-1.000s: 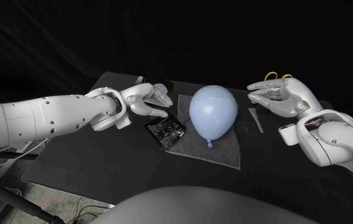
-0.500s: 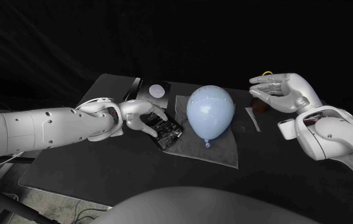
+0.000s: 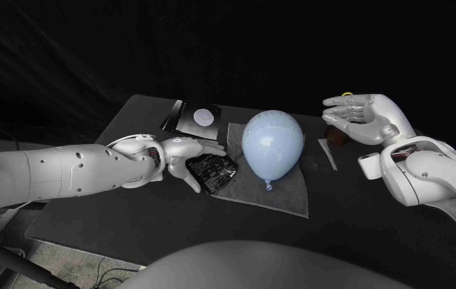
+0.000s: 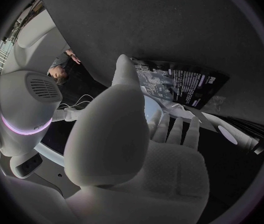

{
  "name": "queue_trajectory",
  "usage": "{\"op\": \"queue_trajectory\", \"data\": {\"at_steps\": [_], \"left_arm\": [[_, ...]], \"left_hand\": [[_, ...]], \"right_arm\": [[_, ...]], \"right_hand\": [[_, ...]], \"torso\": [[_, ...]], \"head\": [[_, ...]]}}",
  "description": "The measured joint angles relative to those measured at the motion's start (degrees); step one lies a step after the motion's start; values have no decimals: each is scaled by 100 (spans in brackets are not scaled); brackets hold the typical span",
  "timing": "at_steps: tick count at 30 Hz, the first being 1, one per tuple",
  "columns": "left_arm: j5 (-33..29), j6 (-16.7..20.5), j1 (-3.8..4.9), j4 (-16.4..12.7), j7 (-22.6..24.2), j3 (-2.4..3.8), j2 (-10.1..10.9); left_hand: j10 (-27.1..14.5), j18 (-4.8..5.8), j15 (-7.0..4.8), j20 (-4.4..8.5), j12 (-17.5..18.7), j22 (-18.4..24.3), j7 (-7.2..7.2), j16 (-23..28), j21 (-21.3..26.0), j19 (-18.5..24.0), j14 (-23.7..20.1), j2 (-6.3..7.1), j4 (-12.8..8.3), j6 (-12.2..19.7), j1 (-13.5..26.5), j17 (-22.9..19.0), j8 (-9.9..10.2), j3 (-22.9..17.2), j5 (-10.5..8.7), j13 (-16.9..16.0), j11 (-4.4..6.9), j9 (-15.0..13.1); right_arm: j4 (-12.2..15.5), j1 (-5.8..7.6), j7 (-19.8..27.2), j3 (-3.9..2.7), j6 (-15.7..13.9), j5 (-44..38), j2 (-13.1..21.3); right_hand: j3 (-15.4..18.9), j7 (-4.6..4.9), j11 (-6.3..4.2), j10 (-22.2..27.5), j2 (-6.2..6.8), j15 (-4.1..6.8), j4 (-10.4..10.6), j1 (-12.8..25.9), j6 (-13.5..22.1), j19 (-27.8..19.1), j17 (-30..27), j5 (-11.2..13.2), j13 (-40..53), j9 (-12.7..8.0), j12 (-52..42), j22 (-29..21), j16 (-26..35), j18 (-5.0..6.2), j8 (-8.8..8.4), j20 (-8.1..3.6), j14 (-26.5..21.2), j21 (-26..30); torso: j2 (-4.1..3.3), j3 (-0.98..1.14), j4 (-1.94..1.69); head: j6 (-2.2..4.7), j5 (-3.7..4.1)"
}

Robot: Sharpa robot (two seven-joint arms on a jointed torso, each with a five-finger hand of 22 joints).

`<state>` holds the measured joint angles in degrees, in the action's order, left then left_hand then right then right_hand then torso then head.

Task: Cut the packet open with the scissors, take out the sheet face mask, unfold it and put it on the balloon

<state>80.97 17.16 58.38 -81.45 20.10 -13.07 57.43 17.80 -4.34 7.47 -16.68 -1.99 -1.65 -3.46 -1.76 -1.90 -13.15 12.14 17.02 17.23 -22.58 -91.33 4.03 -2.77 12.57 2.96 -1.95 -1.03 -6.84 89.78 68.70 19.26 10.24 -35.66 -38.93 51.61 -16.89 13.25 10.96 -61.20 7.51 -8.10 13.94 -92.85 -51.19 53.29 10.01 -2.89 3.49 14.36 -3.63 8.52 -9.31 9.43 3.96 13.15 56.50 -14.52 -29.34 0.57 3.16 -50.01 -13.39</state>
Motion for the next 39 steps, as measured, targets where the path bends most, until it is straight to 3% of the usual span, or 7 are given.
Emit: {"op": "queue_trajectory", "data": {"at_steps": [6, 16, 19, 24, 26, 34, 39], "left_arm": [[96, -94, -77, 78, -121, -2, -41], [204, -280, -95, 195, -285, 5, -100], [216, -326, -90, 221, -316, 16, -139], [218, -364, -67, 256, -324, 42, -201], [217, -364, -52, 282, -330, 59, -235], [190, -339, -19, 313, -365, 88, -300], [161, -313, -14, 301, -377, 91, -299]], "left_hand": [[-64, 1, -41, 31, 0, 1, 22, 0, 19, 88, -57, 35, 0, 43, -35, -13, 0, 0, 0, -4, 26, 10], [544, -6, -96, 74, -50, -27, -367, -155, -5, -21, 522, -64, 7, -405, -194, 150, -128, -315, 0, -57, -392, -123], [860, -141, -140, 93, -111, -42, -435, -205, -21, -110, 735, -145, 2, -686, -229, 201, -215, -509, -12, -78, -479, -198], [1566, -324, -109, 50, -155, -70, -553, -319, -72, -370, 1213, -475, -16, -1261, -229, 302, -404, -1065, -45, -86, -590, -345], [1886, -371, -78, 37, -189, -87, -613, -384, -115, -483, 1452, -717, -24, -1483, -304, 367, -483, -1266, -33, -91, -647, -414], [2731, -542, -37, 10, -215, -121, -636, -554, -221, -902, 2249, -1062, -83, -2138, -420, 437, -697, -1724, -33, -99, -675, -573], [3108, -547, -45, 17, -233, -122, -599, -615, -254, -1057, 2562, -1216, -131, -2295, -574, 481, -752, -1917, -30, -113, -666, -583]], "right_arm": [[-3, 0, -14, 0, 3, 31, 0], [6, -1, -59, 0, 6, 96, 29], [21, -1, -79, 1, 6, 115, 47], [68, -1, -111, 1, 6, 142, 69], [85, -1, -125, 1, 6, 150, 74], [117, -1, -184, 2, 4, 169, 80], [119, -1, -207, 2, 4, 174, 75]], "right_hand": [[-16, -20, 0, 0, 0, 0, -16, 0, 20, 20, -6, 0, 0, 0, 0, -12, 0, -1, 0, 20, 0, 24], [-40, -21, 0, -1, -8, 0, -40, 68, 19, 20, -11, 0, 1, 0, 0, -31, 0, -4, 0, 20, 0, 25], [-63, -21, 0, -1, -20, -20, -63, 81, 19, 41, -12, 0, 0, 0, 0, -38, 0, -9, 0, 41, 20, 25], [-103, -21, 0, -1, -20, -20, -103, 81, 18, 41, -12, 0, 1, 0, 0, -45, 0, -12, 0, 41, 20, 50], [-113, -22, -2, -3, -20, 4, -113, 81, 18, 41, -17, 0, 0, 2, 0, -53, 0, -13, 0, 41, 43, 50], [-193, -23, -52, -53, -20, 3, -174, 128, 17, 85, -24, 0, 1, 13, 0, -65, 0, -16, 24, 39, 83, 49], [-203, -19, -52, -53, -21, 24, -176, 127, -22, 106, -24, 0, 1, 14, 0, -72, 0, -18, 24, 18, 104, 49]], "torso": [[2, -4, -1], [3, -3, 4], [2, -3, 10], [0, -4, 13], [-1, -4, 14], [-1, -1, 15], [-1, -1, 14]], "head": [[0, 30], [0, -1], [0, -10], [0, -23], [0, -21], [0, 0], [0, 3]]}}
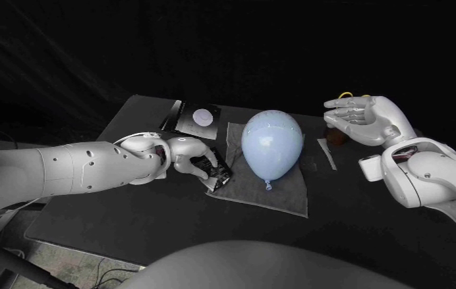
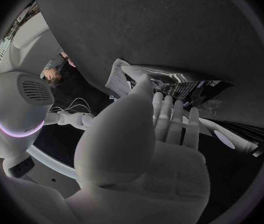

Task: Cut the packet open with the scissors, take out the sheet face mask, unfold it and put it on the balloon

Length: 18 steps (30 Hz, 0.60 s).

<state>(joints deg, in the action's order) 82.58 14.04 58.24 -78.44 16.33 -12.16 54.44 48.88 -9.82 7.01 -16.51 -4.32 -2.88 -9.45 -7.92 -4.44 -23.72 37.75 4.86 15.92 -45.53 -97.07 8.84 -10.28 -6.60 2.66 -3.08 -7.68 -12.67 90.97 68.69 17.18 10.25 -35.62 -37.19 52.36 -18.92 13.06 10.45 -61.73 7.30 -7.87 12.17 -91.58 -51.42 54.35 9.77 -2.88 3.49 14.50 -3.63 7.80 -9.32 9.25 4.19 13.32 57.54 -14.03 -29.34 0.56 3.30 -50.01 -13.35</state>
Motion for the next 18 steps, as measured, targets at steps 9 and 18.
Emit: {"op": "queue_trajectory", "data": {"at_steps": [9, 18], "left_arm": [[-57, 42, -2, 10, 12, -2, 17], [-99, 59, -35, -31, 93, -39, 118]], "left_hand": [[204, 1, -2, 2, 29, 3, -7, -51, 0, -118, 259, -28, -51, -157, -183, 1, -48, -228, 1, -67, 0, -3], [-644, 2, 49, -18, 100, 35, 273, 278, 97, 156, -457, 485, 91, 173, 353, -99, 140, 192, 2, -36, 84, 115]], "right_arm": [[1, 0, -25, 0, 2, 6, -7], [-5, 0, -34, 0, 8, 12, -20]], "right_hand": [[-30, -7, -20, -21, -2, 0, -25, 2, -8, 20, -2, 0, 0, 0, 0, -5, 0, -2, 0, 20, 0, 0], [-56, -8, -20, -21, 0, 0, -25, 45, -8, 20, -5, 0, 0, 4, 0, -4, 0, -5, 0, 20, 0, 0]], "torso": [[0, 1, -4], [3, -1, -12]], "head": [[0, 4], [0, -1]]}}
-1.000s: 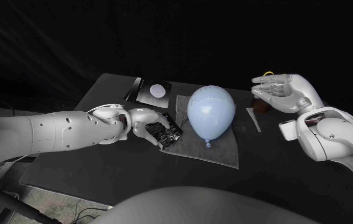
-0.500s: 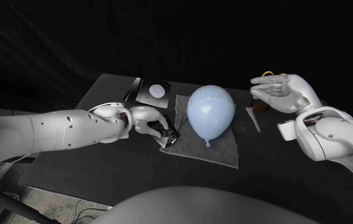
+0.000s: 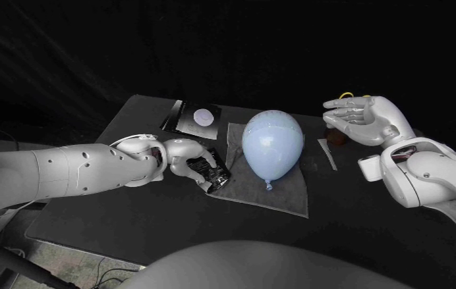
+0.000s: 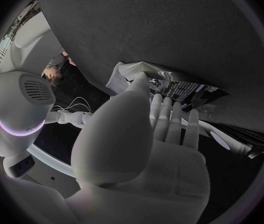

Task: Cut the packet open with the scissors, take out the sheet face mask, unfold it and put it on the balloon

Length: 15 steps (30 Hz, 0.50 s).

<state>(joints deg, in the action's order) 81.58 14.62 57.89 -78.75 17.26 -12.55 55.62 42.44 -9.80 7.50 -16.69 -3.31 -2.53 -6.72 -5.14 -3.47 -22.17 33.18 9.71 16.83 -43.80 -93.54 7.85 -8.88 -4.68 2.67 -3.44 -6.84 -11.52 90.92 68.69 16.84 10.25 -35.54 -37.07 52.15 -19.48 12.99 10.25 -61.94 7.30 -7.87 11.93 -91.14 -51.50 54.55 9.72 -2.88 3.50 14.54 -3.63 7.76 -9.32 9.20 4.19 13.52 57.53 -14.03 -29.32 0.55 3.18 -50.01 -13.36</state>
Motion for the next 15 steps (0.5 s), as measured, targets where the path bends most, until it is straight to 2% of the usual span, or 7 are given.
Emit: {"op": "queue_trajectory", "data": {"at_steps": [2, 4, 8, 11, 13, 15], "left_arm": [[-32, 31, -17, -23, 39, -15, 35], [-67, 70, -30, -40, 74, -26, 66], [-166, 212, -41, -93, 168, -34, 162], [-243, 357, -41, -169, 255, -35, 252], [-286, 447, -35, -231, 309, -35, 324], [-313, 508, -27, -287, 344, -35, 390]], "left_hand": [[-172, 1, 20, 2, 1, 8, 78, 73, 42, 98, -181, 40, 6, 117, 54, -53, 37, 229, 0, 19, 50, 32], [-275, 2, 28, -3, 3, 13, 78, 124, 58, 187, -336, 59, 8, 225, 73, -91, 62, 405, 0, 27, 77, 55], [-565, 4, 11, -1, 4, 22, 130, 227, 87, 344, -703, 219, 24, 563, 181, -184, 192, 921, 0, 36, 175, 143], [-630, 4, -1, 0, 4, 22, 114, 227, 87, 344, -770, 287, 33, 610, 123, -200, 195, 974, 0, 36, 223, 156], [-630, 5, -18, 7, 4, 22, 96, 227, 87, 377, -786, 347, 29, 624, 111, -208, 195, 999, 0, 35, 223, 156], [-630, 5, -42, 0, 4, 22, 52, 227, 87, 384, -810, 352, 32, 580, 106, -214, 195, 1008, 0, 36, 223, 153]], "right_arm": [[-5, -1, -1, 0, 1, 1, -5], [-10, -2, -1, 0, 2, 2, -7], [-28, -3, -3, 0, 4, 4, -10], [-41, -3, -4, 0, 5, 5, -12], [-48, -3, -5, 1, 5, 5, -14], [-53, -3, -6, 1, 6, 6, -16]], "right_hand": [[0, 0, 0, 0, 0, 0, 0, 0, 0, 0, 0, 0, 0, 0, 0, 0, 0, -1, 0, 0, 0, 0], [0, 0, 0, 0, 0, 0, 0, 0, 0, 0, 0, 0, 0, 0, 0, 0, 0, -2, 0, 0, 0, 0], [0, -1, 0, 0, 0, 20, 0, 0, 0, 0, 0, 0, 0, -1, 0, -6, 0, 3, 0, 0, 21, 0], [0, -2, 0, 0, 0, 21, 0, 0, -1, 0, 0, 0, 0, -1, 0, -6, 0, 54, 0, 0, 21, 0], [0, -2, 0, 0, 0, 20, 0, 0, -1, 0, 0, 0, 0, -1, 0, -6, 0, 54, 0, 0, 21, 0], [1, -4, 0, 0, 0, 21, 0, 0, -2, 0, 0, 0, 0, -1, 0, -6, 0, 55, 0, 0, 21, 0]], "torso": [[0, -1, -1], [0, -1, -1], [1, -2, 0], [1, -3, 1], [1, -2, 2], [1, -2, 1]], "head": [[0, -1], [0, -2], [0, -5], [0, -2], [0, 8], [0, 20]]}}
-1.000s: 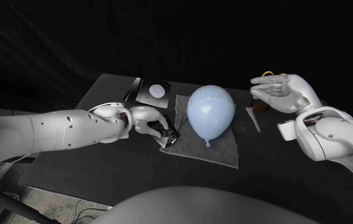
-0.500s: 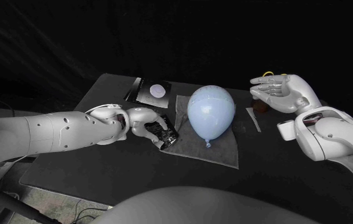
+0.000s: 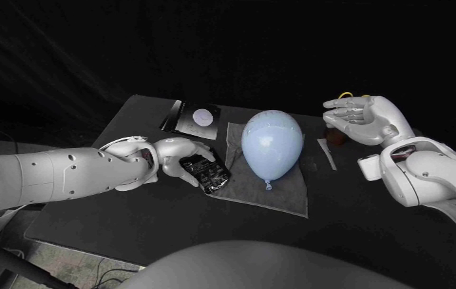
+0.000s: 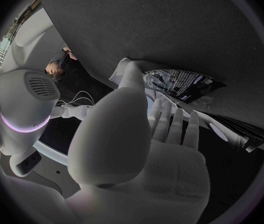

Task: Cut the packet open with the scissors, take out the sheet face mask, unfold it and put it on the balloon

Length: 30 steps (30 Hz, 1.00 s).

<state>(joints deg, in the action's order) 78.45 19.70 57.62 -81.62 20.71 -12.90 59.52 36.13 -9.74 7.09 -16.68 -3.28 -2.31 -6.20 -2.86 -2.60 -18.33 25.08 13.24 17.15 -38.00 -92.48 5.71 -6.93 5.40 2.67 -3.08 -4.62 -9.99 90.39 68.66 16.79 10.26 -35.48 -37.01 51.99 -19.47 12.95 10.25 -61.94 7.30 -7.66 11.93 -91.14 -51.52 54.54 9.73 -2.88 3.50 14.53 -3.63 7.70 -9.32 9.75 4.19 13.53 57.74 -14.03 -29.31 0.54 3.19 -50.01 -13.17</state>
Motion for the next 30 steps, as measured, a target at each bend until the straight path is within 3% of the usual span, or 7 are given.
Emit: {"op": "queue_trajectory", "data": {"at_steps": [8, 12, 16, 23, 26, 28, 30], "left_arm": [[1, 100, 14, -143, 33, 0, 201], [103, 89, 15, -121, -23, -4, 193], [262, 57, 15, -52, -133, -5, 106], [595, -87, 12, 83, -383, -5, -91], [697, -156, 10, 107, -456, -5, -112], [756, -202, 9, 121, -486, -5, -98], [797, -238, 9, 126, -497, -6, -61]], "left_hand": [[115, 2, -72, 31, 0, -2, -128, 0, 0, -31, 136, -57, -7, -172, -106, 28, -32, -172, 0, -7, -114, -45], [-102, 4, -96, 31, 25, -4, -160, 0, 0, -31, 2, 40, -8, -8, -193, 2, -11, -166, 0, 7, -130, -1], [-877, 5, -166, 54, 63, 12, -58, 43, 30, 134, -458, 299, 17, 671, -128, -107, 215, 196, 22, 59, -26, 173], [-1900, 6, -200, 62, 144, 55, 176, 88, 67, 541, -1084, 383, 11, 1633, -54, -244, 454, 626, 22, 120, 242, 413], [-1951, 7, -216, 79, 146, 55, 229, 88, 67, 577, -1115, 383, 24, 1613, -54, -251, 454, 639, 22, 118, 279, 408], [-1766, 7, -253, 79, 110, 55, 206, 88, 67, 576, -1079, 383, 22, 1291, -54, -243, 377, 637, 22, 98, 294, 326], [-1536, 7, -278, 80, 83, 48, 160, 78, 67, 576, -966, 383, 16, 963, -54, -216, 263, 626, 22, 64, 234, 239]], "right_arm": [[-26, -3, -4, 0, 6, 2, -7], [-38, -7, -6, 1, 13, 3, -13], [-40, -9, -8, 1, 23, 5, -16], [-39, -13, -11, 2, 39, 17, -10], [-35, -14, -12, 2, 46, 24, -7], [-35, -14, -13, 2, 51, 31, -5], [-38, -14, -15, 2, 56, 40, -3]], "right_hand": [[-16, -7, 20, -20, -24, 0, -16, 24, -6, 0, -5, 0, 0, -1, 0, 0, 0, -1, 0, 0, 0, 22], [-16, -7, 20, -20, -24, 0, -16, 24, -6, 0, -5, 0, 0, -1, 0, 0, 0, -2, 0, 0, 0, 22], [-32, -8, 20, -20, -24, -20, 0, 24, -7, 21, -5, 0, 0, -2, 0, -5, 23, -3, 0, -21, 19, 22], [-32, 6, 20, -20, -23, -20, 0, 25, -38, 20, -5, 0, 0, 3, 0, -5, 23, -6, 0, -21, 19, 22], [-50, 5, 20, -20, -23, -21, -13, 69, -38, 20, -9, 0, 0, 3, 0, -11, 23, -7, 0, -21, 19, 22], [-63, 5, 20, -20, -23, -21, 0, 69, -38, 20, -10, 0, 0, 3, 0, -11, 23, -8, 0, -21, 19, 22], [-63, 5, 20, -20, -23, -21, 0, 69, -38, 20, -9, 0, 0, 3, 0, -11, 23, -9, 0, -21, 19, 22]], "torso": [[1, 1, -1], [-1, 4, -1], [-7, 2, 4], [-12, -4, 13], [-13, -3, 15], [-12, -3, 15], [-12, 1, 14]], "head": [[0, 23], [0, 23], [0, 23], [0, 48], [0, 63], [0, 65], [0, 71]]}}
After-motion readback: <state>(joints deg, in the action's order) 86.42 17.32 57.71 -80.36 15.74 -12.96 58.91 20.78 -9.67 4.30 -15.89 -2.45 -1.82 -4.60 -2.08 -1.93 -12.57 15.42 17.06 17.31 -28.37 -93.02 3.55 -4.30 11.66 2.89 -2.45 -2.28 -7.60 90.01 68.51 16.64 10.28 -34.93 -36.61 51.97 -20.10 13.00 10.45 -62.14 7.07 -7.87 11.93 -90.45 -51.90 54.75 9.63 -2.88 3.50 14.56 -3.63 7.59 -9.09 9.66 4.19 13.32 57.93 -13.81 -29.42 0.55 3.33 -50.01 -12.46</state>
